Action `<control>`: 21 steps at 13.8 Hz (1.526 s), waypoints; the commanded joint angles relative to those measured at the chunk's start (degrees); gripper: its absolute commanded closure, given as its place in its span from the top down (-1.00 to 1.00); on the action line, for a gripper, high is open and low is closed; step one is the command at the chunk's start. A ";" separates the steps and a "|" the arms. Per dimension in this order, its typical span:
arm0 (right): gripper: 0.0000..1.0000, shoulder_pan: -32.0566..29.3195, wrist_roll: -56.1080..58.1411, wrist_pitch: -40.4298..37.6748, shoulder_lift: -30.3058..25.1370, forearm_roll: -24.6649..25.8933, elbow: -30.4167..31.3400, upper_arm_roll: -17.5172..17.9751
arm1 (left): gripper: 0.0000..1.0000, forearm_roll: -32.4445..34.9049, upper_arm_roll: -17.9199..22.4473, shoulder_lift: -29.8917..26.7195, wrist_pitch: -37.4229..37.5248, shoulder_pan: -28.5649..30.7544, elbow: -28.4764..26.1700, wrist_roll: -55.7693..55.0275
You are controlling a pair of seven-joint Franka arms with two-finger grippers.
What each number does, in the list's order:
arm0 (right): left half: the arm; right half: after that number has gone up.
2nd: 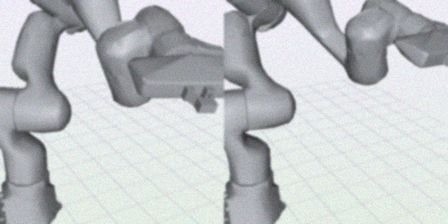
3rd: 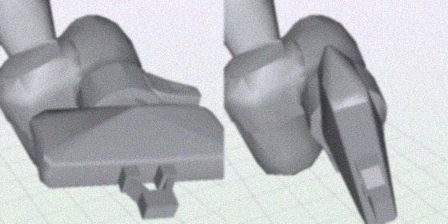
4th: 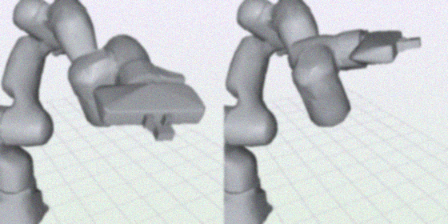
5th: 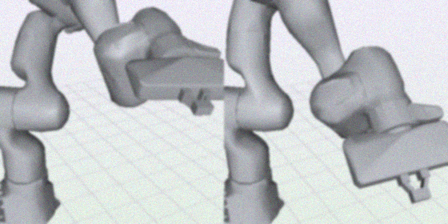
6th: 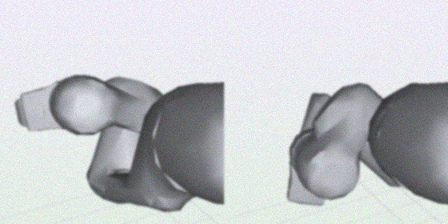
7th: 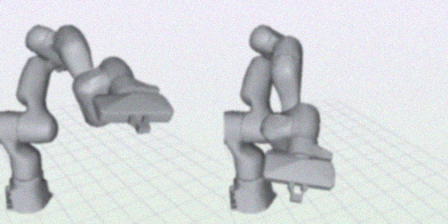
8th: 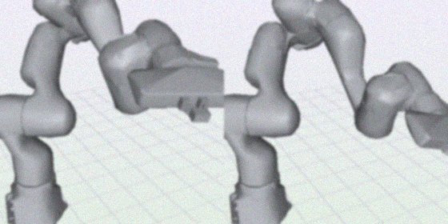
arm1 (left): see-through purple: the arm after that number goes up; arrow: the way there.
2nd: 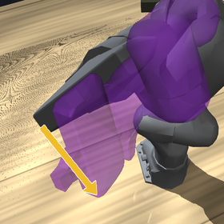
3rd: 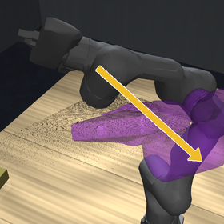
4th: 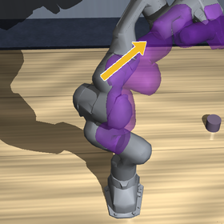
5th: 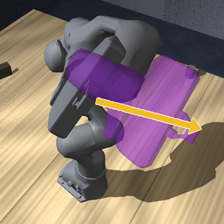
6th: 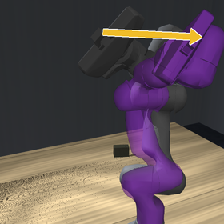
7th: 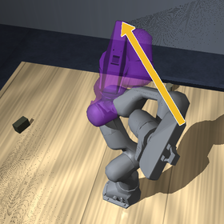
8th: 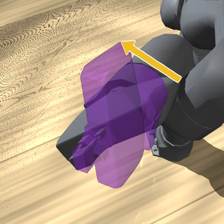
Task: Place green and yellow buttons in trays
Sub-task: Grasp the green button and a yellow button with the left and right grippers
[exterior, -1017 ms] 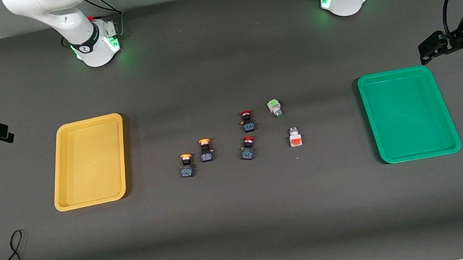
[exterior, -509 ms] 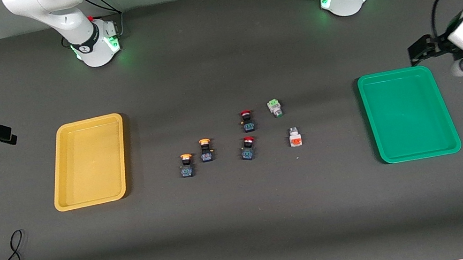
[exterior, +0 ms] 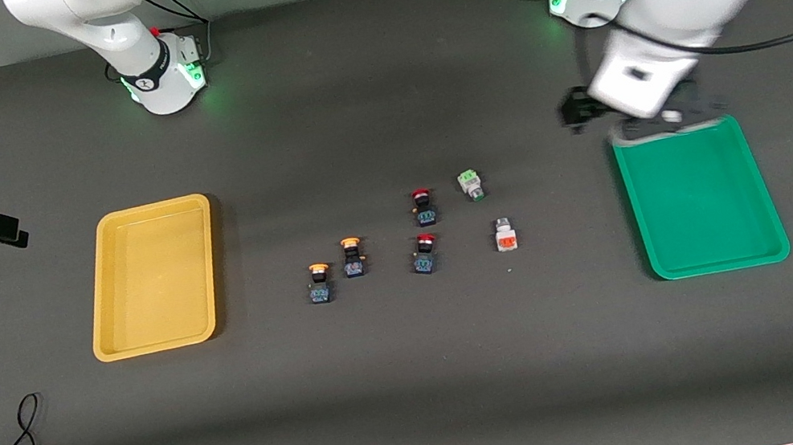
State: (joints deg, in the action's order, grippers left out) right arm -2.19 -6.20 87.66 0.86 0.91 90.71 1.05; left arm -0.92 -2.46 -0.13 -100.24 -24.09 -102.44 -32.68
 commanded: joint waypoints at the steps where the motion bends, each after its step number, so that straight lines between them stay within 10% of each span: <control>1: 1.00 0.17 2.15 -0.91 0.63 0.23 -1.06 -0.52 | 1.00 0.22 1.05 -1.71 -4.34 -7.18 -4.25 -10.01; 11: 1.00 -0.44 6.11 -4.16 1.34 0.14 -1.14 -0.87 | 1.00 0.48 1.05 1.88 -17.69 -15.29 -14.70 -21.19; 21: 0.99 1.30 -0.54 -1.89 5.11 -5.48 -1.50 -0.17 | 1.00 3.55 1.14 19.80 -41.51 -16.52 -21.57 -23.04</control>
State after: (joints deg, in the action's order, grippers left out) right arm -2.18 -2.36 84.76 3.70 -3.65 90.71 0.38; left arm 1.36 -1.99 17.68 -138.31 -39.52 -122.84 -53.70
